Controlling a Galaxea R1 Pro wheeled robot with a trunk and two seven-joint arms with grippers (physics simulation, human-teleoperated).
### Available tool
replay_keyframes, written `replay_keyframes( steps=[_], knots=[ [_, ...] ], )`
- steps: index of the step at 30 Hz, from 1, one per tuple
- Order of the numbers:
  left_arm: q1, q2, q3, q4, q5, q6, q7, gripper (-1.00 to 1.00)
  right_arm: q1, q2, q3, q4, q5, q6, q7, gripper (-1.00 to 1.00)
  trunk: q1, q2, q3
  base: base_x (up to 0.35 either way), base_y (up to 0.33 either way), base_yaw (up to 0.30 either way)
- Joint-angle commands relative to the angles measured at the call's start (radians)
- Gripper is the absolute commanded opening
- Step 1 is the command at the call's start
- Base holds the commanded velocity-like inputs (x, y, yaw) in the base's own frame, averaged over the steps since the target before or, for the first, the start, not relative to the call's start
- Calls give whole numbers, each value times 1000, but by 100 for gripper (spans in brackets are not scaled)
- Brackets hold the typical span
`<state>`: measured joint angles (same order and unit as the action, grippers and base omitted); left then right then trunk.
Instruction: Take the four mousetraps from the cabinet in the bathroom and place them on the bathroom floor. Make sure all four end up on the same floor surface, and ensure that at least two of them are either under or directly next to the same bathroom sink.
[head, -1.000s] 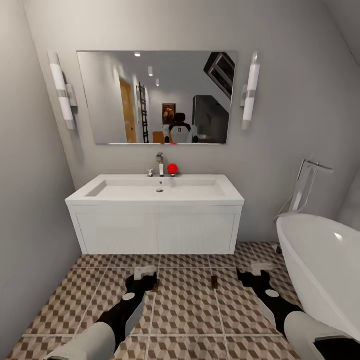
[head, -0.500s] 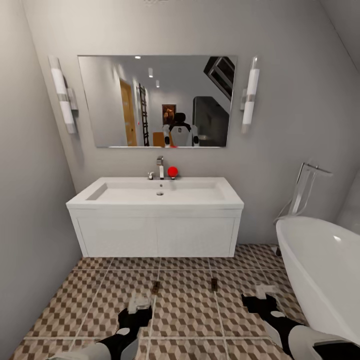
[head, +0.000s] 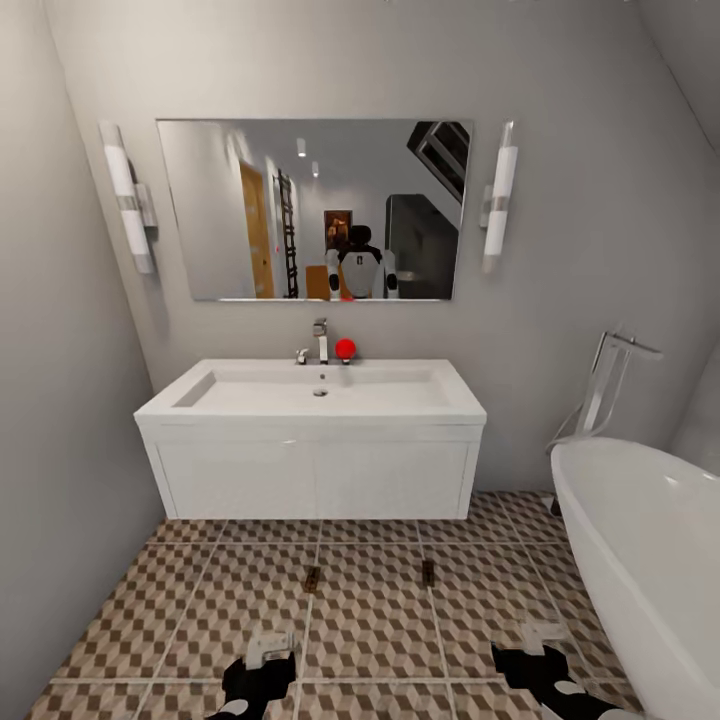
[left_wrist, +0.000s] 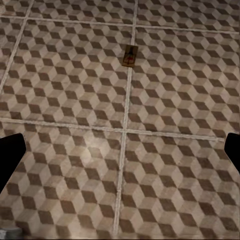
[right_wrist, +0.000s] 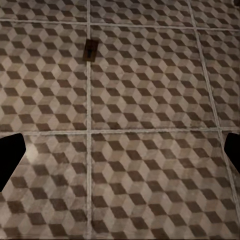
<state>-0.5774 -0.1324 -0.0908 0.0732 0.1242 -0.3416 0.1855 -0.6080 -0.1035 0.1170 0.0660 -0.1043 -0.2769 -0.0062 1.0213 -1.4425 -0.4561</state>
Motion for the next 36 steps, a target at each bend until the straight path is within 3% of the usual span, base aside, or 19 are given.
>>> replay_keyframes(
  steps=[1, 10, 36],
  knots=[
    [2, -1, -9, 4, 14, -7, 1, 100, 1, 0, 9, 4, -10, -7, 0, 100, -4, 7, 2, 0, 0, 0],
    [29, -1, -9, 5, 46, -12, -4, 100, 14, 4, 9, 5, -13, -7, -1, 100, -38, 70, 30, 0, 0, 0],
    [34, 3, -10, 5, 51, -13, -1, 100, 16, 8, 9, 5, -11, -7, -1, 100, -138, 252, 112, 0, 0, 0]
  ],
)
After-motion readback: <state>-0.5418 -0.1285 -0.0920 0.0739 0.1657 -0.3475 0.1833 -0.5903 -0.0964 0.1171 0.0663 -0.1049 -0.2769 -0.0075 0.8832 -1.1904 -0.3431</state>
